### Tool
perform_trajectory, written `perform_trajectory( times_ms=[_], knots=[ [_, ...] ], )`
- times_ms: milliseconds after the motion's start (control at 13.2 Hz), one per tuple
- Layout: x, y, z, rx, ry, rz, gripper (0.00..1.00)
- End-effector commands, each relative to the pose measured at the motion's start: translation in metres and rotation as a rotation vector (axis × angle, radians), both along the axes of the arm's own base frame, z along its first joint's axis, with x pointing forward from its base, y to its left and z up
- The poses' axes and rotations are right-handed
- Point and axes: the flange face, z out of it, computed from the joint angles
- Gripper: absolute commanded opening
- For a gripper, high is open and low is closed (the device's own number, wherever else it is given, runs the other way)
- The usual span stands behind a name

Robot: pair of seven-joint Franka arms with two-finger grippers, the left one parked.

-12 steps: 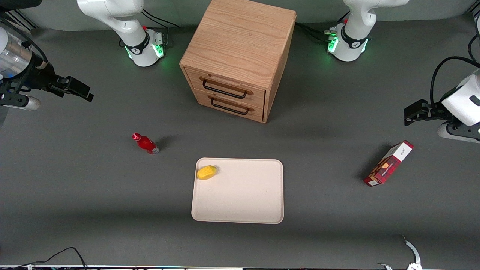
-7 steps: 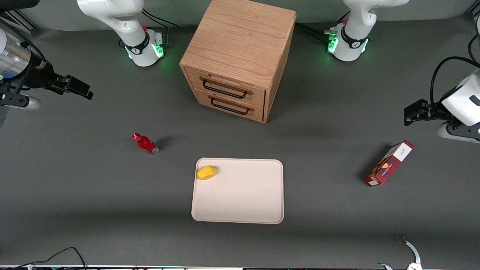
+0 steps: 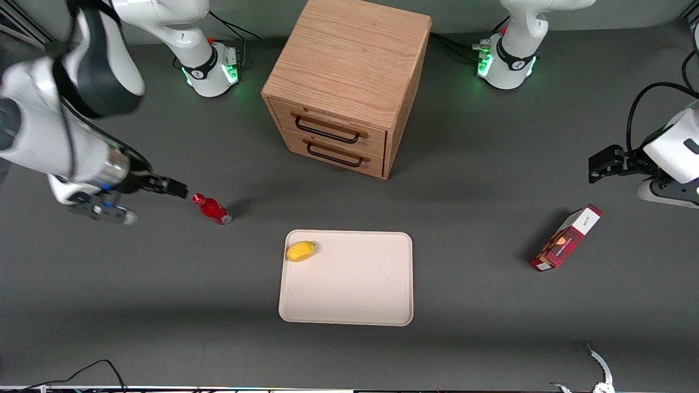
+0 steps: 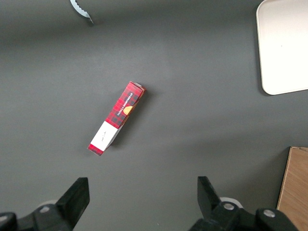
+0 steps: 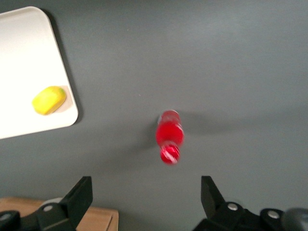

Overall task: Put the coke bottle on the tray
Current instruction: 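Move the right gripper down to the red Coca-Cola bottle lying on the table, then close the right gripper around the red bottle's body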

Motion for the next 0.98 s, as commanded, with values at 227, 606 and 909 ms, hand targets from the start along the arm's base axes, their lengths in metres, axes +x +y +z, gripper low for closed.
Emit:
perform_trajectory(
  times_ms=[227,606,909],
  knots=[
    [-0.028,0.001,-0.095,-0.032,-0.050,-0.003,1.00],
    [-0.045,0.002,-0.110,-0.044,-0.041,0.011,0.69],
    [-0.046,0.004,-0.104,-0.079,-0.060,0.060,0.00]
  ],
)
